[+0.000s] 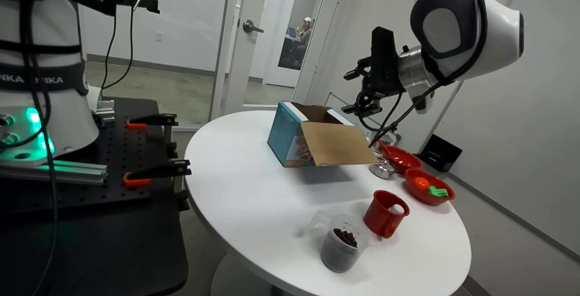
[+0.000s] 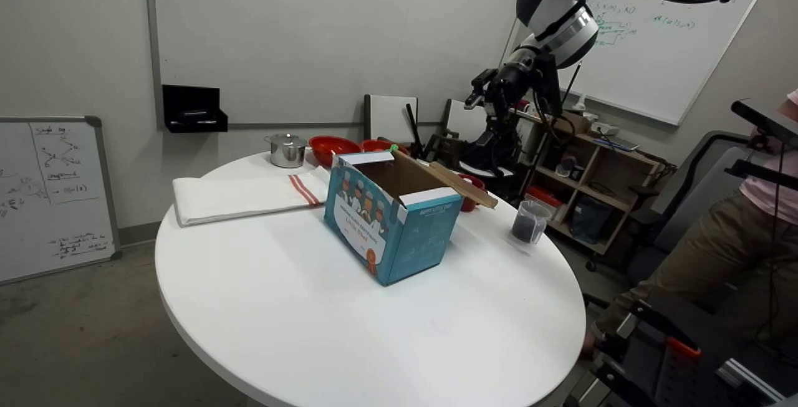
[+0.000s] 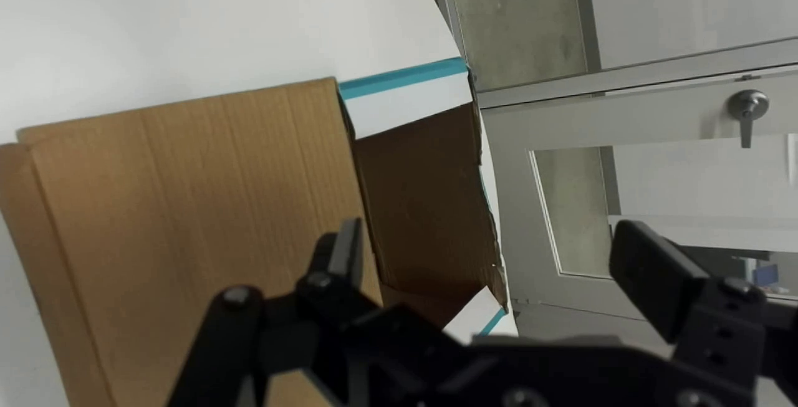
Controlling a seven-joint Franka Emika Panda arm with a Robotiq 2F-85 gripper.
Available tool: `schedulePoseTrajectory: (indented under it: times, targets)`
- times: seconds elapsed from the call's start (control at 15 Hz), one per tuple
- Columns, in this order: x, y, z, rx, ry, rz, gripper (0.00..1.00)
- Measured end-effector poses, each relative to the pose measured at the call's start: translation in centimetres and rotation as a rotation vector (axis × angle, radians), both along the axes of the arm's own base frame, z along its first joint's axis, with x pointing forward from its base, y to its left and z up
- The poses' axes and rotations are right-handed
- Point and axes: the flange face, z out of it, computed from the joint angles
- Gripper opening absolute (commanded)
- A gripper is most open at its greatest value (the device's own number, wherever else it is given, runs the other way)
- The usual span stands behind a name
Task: Close the box
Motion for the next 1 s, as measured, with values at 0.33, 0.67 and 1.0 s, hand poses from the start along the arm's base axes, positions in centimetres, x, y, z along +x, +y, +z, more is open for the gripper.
schedulePoseTrajectory:
  times: [0.33,0.67,1.0]
  targets:
    - [1.1,-3.0,-1.9,0.012,0.001,-0.026,1.0]
    - [1.2,-6.9,-3.2,0.032,0.017,-0.074,1.0]
    - [2.2,-7.5,-6.0,0.084,0.049,-0.059,1.0]
